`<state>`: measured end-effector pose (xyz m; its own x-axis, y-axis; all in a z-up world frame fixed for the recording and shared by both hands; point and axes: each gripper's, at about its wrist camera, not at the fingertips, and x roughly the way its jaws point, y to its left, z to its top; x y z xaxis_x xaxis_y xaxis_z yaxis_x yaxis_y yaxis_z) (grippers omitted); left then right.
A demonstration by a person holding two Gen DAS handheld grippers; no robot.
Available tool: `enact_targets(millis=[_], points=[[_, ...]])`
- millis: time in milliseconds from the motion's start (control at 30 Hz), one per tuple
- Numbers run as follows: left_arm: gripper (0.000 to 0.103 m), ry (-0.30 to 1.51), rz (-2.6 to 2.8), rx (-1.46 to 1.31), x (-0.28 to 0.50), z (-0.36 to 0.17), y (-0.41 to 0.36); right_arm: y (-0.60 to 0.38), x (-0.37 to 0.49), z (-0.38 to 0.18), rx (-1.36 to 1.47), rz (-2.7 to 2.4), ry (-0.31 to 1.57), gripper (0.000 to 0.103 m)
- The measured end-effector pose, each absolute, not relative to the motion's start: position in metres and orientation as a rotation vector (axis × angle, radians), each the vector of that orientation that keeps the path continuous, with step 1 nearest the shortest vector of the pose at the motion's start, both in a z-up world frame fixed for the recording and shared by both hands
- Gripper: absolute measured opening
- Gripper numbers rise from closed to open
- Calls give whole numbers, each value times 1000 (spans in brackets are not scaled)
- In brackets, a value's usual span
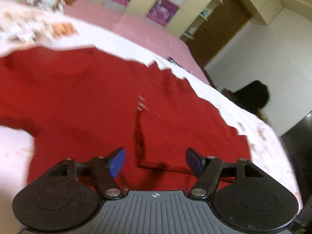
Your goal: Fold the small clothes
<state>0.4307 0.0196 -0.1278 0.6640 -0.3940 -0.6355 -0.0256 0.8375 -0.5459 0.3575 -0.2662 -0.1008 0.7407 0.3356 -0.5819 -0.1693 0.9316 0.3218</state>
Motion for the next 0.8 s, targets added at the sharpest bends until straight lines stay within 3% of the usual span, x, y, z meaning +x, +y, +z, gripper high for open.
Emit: enact_targets(millis=[33, 67, 133, 367, 600, 800], points=[[37, 850, -240, -570, 435, -133, 16, -268, 357, -100, 257, 276, 682, 37], [21, 876, -238, -583, 440, -139, 13, -269, 356, -100, 257, 270, 681, 37], [8, 878, -224, -629, 444, -147, 13, -274, 354, -99, 264, 260, 680, 37], [4, 716, -178, -631, 430, -120, 38, -289, 354, -97, 273, 226, 670, 37], [4, 785, -133, -568, 435, -139, 59, -299, 357, -103, 290, 167, 671, 38], [4, 731, -129, -540, 428, -131, 60, -307, 366, -104, 292, 148, 675, 38]])
